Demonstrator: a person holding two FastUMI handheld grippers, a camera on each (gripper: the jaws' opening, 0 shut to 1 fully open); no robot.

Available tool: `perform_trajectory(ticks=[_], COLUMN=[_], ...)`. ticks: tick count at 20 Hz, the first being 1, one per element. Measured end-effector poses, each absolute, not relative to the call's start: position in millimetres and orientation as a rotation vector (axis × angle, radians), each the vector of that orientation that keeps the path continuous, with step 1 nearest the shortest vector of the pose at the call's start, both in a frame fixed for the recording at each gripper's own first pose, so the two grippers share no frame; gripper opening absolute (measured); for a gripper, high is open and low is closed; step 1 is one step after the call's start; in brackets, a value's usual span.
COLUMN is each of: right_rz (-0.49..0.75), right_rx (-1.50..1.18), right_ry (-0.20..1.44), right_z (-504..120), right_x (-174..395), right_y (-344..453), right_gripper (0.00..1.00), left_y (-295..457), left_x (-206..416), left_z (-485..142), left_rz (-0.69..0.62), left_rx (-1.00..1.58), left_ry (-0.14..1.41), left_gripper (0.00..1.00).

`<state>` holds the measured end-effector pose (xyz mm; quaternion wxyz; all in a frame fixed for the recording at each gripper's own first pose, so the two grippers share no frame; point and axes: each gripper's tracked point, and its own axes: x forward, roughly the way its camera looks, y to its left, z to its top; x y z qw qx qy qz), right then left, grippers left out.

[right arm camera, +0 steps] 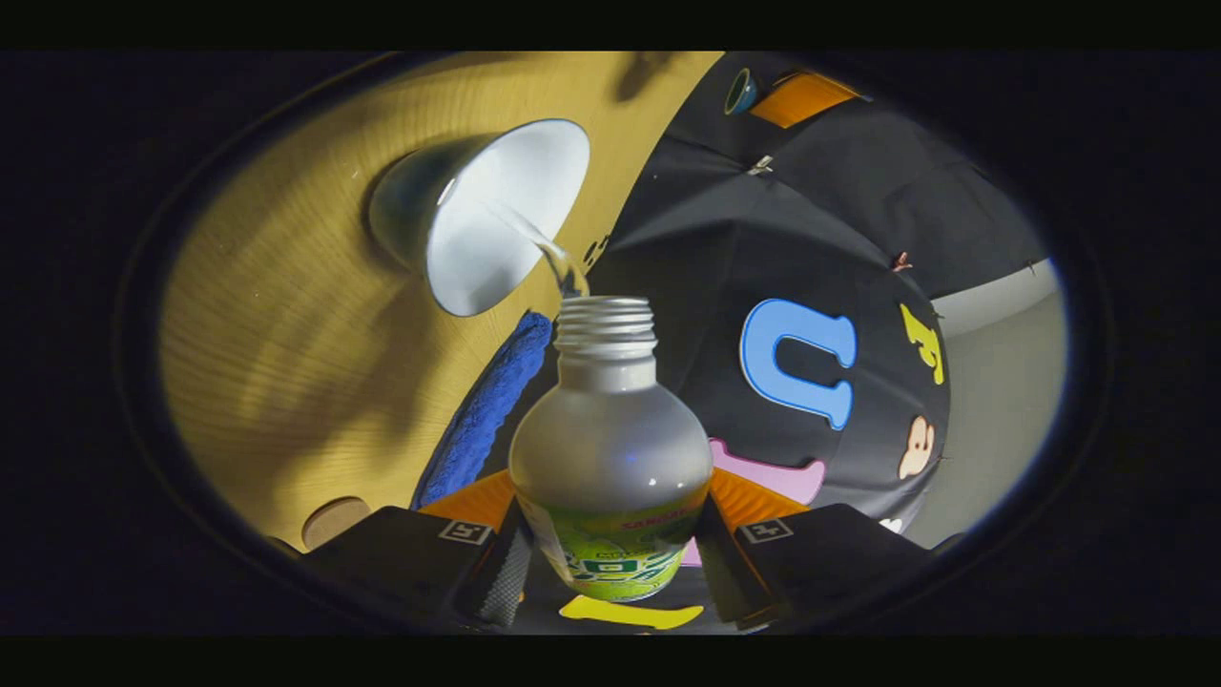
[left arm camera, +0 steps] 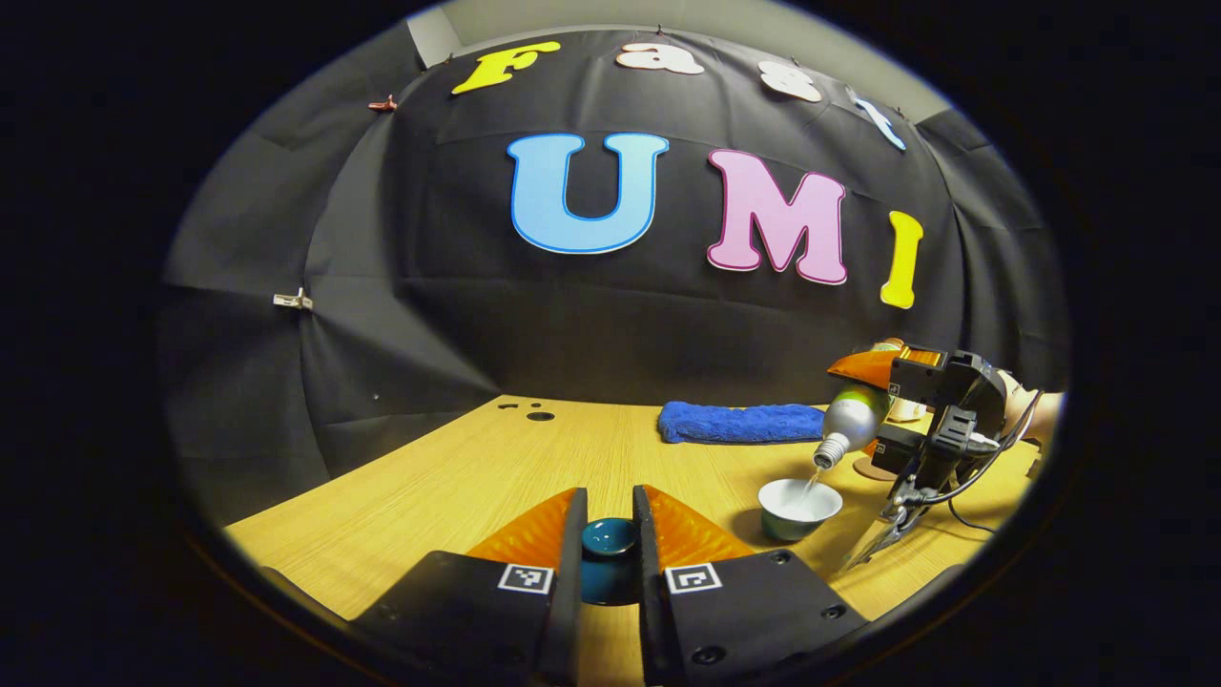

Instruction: Open the teacup lid with one hand, grasp the water bottle and pour water into the teacup with the other hand; after pouring, place the water bottle on the coaster and then close the teacup lid.

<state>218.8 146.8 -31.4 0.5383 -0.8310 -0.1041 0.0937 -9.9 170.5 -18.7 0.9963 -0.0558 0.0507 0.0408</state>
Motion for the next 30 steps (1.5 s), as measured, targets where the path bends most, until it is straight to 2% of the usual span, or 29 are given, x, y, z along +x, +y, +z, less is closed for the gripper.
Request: perform_trajectory(ticks=[17,19,20,30], right_rz=[0.205,0.205,0.206,0.215], right_rx=[-2.075,-2.079,-2.084,-2.090], right_ry=[-0.360,-0.369,-0.373,-0.378], right_z=[-6,-6,-7,-9], right_x=[222,221,220,219], right_y=[154,155,155,154], right_gripper=[0.78,0.74,0.78,0.78], left_y=[167,167,166,168], left_x=[-11,-10,-9,-11], left_z=[-20,-20,-20,-16], left_rz=[0.076,0.076,0.075,0.076], left_rx=[-0.134,-0.136,-0.137,-0.125], left_ry=[0.106,0.108,0.108,0.118], left_gripper=[0.29,0.29,0.29,0.29])
